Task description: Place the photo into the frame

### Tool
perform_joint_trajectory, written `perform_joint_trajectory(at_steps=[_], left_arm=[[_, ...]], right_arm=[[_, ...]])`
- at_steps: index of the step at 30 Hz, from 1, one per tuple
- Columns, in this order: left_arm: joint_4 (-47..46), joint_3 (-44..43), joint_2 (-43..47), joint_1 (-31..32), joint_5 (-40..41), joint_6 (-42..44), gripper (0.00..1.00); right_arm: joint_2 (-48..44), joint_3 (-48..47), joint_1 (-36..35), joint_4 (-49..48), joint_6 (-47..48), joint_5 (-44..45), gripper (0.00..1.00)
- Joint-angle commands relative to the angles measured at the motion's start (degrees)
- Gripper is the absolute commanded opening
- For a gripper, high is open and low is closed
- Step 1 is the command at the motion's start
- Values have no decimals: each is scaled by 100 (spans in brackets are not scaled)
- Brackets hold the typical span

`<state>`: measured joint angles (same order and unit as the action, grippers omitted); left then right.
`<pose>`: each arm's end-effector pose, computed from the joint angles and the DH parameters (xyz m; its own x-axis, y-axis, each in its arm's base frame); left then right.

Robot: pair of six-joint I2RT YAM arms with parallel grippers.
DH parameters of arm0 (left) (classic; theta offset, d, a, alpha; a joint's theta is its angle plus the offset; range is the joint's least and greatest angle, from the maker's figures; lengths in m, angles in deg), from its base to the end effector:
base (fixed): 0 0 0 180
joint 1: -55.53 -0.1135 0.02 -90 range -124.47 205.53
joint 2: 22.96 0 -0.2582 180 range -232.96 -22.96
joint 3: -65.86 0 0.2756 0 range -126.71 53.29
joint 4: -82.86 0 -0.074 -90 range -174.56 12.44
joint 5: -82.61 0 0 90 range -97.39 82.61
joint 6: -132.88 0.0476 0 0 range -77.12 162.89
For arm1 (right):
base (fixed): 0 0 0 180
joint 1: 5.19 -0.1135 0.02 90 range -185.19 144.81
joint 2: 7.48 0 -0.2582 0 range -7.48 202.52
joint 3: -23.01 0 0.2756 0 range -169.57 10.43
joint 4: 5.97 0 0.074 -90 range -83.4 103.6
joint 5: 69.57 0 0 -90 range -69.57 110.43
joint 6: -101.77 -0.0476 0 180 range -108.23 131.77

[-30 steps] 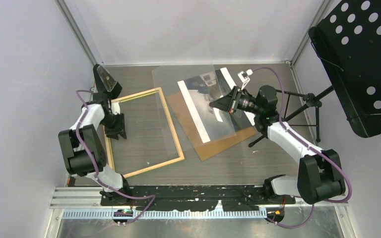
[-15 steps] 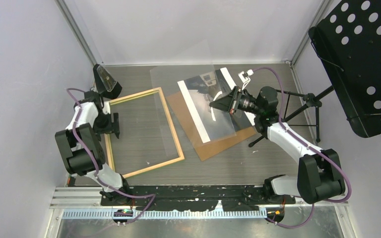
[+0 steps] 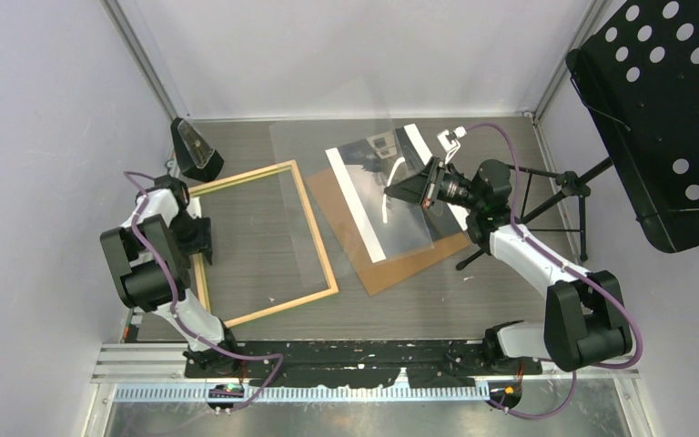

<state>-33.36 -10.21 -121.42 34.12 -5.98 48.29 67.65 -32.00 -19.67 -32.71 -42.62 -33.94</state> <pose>0.2984 0.1182 0.1426 -0.9593 -0.2749 -0.0642 -0.2772 0.9603 0.0307 0.2939 0.1159 0.2800 -0.6890 0.3112 -0.6546 -0.6307 0.1874 0.7530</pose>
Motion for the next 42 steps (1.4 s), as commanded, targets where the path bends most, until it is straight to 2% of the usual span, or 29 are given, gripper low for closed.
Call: perform_joint_trajectory(at_steps=[1,5,7,14,18,25,34,42], left_arm=[[-32,41,-54,-19,-116,94,52],[9,41,-74,-22,-119,45,47],[5,56,-63,-21,-115,16,42],[-29,66,-51,-23,-115,42,12],[-9,16,-74,-22,-321,82,0],[20,-89,123,62,-466,117,0],[-64,-69,243,740,-493,-128,0],[-216,-24,143,783,-918,-484,0]], right_arm=[[-92,-40,39,-328,25,-9,6],[-157,-42,67,-276,69,20,6],[-183,-46,77,-268,70,22,5],[-225,-37,102,-244,78,23,5],[-227,-37,114,-244,93,23,5],[-184,-44,130,-165,169,52,6],[-113,-68,172,144,492,172,5],[7,-137,291,483,841,278,5]])
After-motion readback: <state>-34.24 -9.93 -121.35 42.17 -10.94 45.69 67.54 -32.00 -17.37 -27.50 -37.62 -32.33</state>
